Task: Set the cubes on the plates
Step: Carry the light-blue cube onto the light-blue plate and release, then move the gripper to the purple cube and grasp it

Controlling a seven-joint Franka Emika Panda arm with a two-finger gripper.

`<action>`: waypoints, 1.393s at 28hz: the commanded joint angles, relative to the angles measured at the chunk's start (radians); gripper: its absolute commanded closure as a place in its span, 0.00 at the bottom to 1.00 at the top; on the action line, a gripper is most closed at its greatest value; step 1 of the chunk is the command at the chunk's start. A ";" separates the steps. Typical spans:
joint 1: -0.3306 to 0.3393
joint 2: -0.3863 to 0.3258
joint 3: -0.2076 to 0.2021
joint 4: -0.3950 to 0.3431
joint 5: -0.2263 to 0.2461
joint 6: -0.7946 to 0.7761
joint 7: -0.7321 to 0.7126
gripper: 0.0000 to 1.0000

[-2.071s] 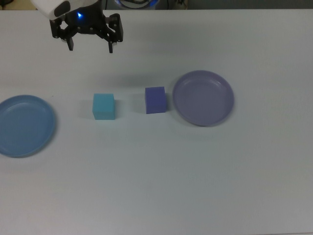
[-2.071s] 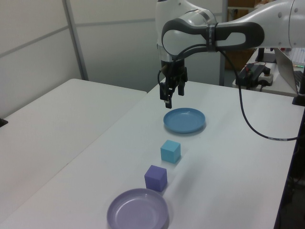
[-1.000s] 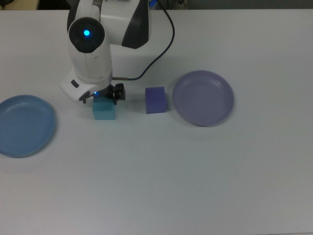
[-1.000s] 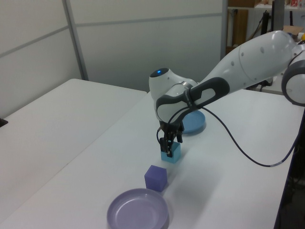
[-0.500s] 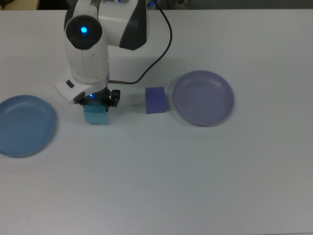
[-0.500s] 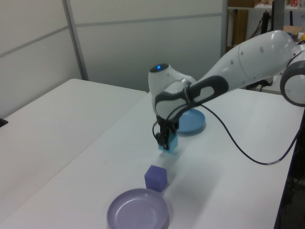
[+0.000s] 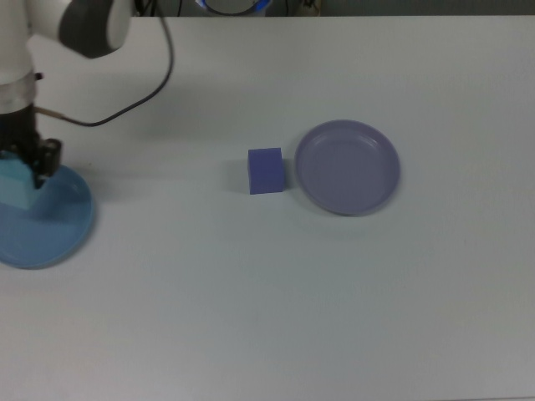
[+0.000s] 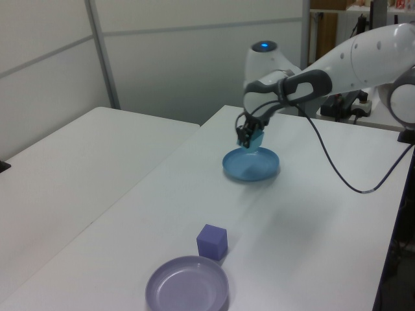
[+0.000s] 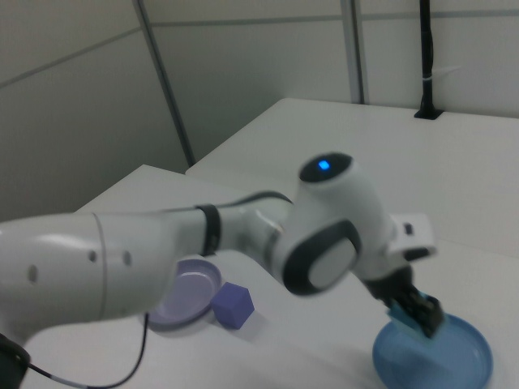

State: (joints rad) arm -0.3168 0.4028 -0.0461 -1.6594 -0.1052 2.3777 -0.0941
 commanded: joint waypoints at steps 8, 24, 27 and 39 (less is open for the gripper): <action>-0.031 0.099 0.009 0.013 0.030 0.109 -0.006 0.91; -0.019 0.036 0.028 0.017 0.062 -0.008 0.010 0.00; -0.025 -0.031 0.100 0.017 0.116 -0.126 0.008 0.00; -0.016 -0.163 0.322 0.014 0.124 -0.696 -0.003 0.00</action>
State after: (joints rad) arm -0.3367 0.2671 0.2147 -1.6126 -0.0026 1.7853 -0.0922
